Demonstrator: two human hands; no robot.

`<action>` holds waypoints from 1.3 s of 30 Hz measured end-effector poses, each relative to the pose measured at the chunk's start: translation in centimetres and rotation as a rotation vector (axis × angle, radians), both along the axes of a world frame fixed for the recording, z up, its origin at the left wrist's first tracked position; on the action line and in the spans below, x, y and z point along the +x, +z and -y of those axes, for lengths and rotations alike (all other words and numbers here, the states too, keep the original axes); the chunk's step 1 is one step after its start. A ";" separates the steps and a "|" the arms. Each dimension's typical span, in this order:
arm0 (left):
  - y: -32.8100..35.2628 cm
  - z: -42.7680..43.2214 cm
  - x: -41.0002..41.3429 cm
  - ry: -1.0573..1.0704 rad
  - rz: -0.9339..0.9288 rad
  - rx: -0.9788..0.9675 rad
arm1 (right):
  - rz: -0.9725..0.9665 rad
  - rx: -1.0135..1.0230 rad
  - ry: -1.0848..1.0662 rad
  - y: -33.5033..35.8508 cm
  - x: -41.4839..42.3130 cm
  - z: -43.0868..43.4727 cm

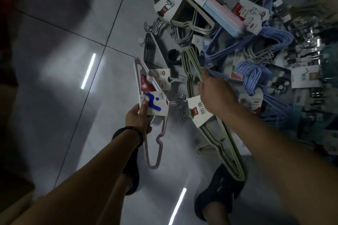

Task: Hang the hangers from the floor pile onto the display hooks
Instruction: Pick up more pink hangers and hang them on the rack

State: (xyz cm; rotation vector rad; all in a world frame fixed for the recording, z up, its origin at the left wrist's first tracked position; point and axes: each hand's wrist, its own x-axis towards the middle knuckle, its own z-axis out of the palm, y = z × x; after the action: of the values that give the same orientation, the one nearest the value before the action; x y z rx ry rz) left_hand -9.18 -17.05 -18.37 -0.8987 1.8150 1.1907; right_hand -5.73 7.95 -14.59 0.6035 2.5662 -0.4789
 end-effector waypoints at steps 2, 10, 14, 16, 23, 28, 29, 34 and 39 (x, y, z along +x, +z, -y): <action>0.5 0.8 -0.2 -0.027 0.001 -0.028 | 0.040 -0.010 -0.021 0.5 -1.5 -1.4; 3.6 0.7 -0.1 0.025 0.063 -0.043 | -0.098 -0.214 0.048 2.4 -0.6 -5.4; 3.6 -0.7 -0.8 0.169 0.176 -0.066 | -0.260 0.015 -0.016 2.7 2.5 -4.2; 3.8 -0.6 -1.5 0.142 0.205 -0.085 | -0.208 -0.144 -0.106 1.9 3.1 -5.6; 5.1 3.3 2.3 -0.161 0.057 -0.060 | 0.231 -0.286 0.001 0.3 -1.4 -8.3; 5.5 3.9 3.5 -0.051 -0.074 0.079 | 0.346 -0.217 0.039 1.4 -2.3 -9.8; 6.1 3.2 3.2 -0.059 -0.069 0.093 | 0.362 -0.235 0.051 1.6 -1.6 -9.5; 6.7 -0.2 2.1 -0.256 -0.141 0.094 | 0.368 -0.390 -0.017 2.0 1.6 -7.7; 4.8 -3.3 1.4 -0.123 -0.027 0.088 | 0.194 -0.492 0.100 2.2 3.8 -5.2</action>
State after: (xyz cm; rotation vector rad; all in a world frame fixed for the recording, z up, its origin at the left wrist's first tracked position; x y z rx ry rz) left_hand -7.74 -13.79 -13.60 -0.7140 1.7978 1.1995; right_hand -1.90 13.13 -12.41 0.3241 2.1671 -0.9276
